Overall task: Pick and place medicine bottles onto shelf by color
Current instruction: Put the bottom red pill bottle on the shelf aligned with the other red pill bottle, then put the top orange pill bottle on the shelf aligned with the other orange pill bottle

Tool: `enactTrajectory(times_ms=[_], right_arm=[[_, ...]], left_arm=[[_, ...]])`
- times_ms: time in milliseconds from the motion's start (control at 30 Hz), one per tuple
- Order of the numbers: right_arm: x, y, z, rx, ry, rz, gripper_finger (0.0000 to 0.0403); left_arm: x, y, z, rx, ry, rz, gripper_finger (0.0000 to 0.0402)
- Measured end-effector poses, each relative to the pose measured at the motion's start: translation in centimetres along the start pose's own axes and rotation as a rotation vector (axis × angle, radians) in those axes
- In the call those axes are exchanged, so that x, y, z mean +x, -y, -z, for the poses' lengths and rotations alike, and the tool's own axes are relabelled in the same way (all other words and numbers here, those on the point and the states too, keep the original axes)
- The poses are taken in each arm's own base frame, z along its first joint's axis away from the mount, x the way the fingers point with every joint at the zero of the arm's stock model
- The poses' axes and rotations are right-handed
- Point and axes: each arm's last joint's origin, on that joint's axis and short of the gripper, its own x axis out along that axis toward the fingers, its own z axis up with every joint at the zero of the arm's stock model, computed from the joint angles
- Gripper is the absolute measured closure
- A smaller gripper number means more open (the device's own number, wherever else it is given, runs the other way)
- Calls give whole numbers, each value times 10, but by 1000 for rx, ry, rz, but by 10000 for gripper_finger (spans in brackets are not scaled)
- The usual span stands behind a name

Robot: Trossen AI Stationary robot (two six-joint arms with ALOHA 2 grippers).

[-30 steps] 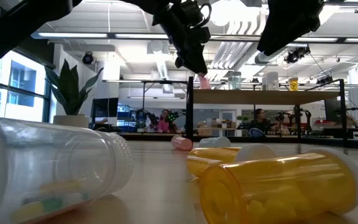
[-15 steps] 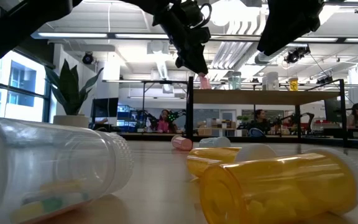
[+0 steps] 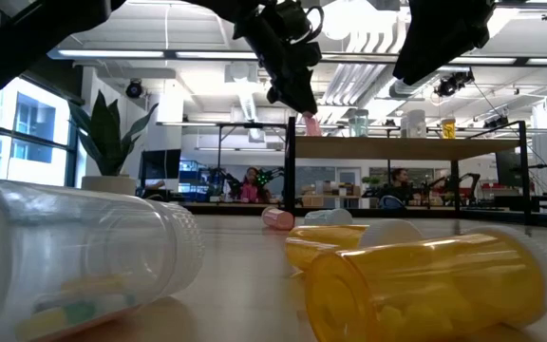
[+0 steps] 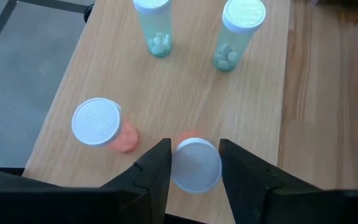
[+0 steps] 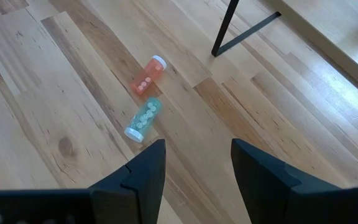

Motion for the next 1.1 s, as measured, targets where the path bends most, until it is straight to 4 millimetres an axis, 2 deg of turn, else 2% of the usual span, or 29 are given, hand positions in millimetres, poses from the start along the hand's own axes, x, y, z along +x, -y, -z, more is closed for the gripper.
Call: enactTrajectory(times_ms=[200,667,867,1100], right_arm=[[0,0,0,0,0,0,230],[0,0,0,-8,0,0,230],[0,0,0,-8,0,1,230],[0,0,0,-8,-4,-2,230]], left_arm=[[0,0,-1,-6,8,-1,255],[-2,0,-1,-18,8,-4,252],[-29,2,0,-16,-14,-49,252],[-77,14,2,-1,-12,-37,252]])
